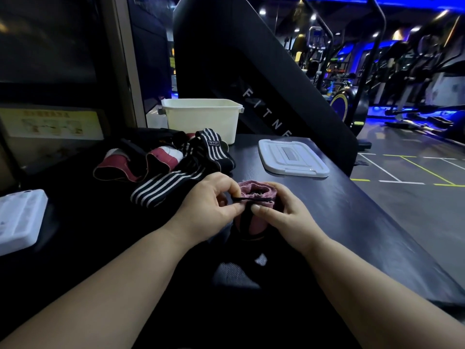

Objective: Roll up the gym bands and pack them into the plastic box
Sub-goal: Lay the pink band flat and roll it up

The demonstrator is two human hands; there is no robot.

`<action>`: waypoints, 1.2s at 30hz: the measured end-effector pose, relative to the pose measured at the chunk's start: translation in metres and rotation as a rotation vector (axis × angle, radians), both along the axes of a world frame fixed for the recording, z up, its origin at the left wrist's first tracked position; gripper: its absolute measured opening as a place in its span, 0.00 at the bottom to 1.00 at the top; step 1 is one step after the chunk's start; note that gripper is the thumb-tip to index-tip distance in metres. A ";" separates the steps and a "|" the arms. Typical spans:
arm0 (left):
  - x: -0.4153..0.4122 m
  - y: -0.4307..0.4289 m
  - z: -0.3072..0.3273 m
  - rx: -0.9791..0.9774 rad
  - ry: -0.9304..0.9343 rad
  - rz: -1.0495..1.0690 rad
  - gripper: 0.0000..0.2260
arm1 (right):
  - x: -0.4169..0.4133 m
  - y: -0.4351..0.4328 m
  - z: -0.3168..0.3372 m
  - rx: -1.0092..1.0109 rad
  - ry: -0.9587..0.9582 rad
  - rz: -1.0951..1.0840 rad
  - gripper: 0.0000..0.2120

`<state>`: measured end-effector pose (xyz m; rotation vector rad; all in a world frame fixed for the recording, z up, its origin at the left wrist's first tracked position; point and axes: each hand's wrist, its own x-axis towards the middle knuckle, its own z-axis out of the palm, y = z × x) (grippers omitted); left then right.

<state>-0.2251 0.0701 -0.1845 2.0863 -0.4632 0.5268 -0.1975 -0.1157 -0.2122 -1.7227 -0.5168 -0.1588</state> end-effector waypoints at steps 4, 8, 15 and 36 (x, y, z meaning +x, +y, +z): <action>0.000 -0.006 -0.008 0.009 -0.148 0.035 0.07 | -0.002 0.000 0.001 -0.029 -0.008 -0.022 0.24; 0.000 -0.007 -0.009 -0.007 -0.093 0.015 0.04 | -0.006 0.002 0.002 -0.040 -0.013 -0.032 0.22; 0.003 0.003 -0.004 -0.013 0.034 -0.018 0.12 | -0.008 0.003 0.004 -0.008 0.009 -0.008 0.24; -0.010 0.001 -0.024 0.101 -0.297 0.112 0.08 | -0.007 0.005 0.001 0.002 0.008 -0.037 0.18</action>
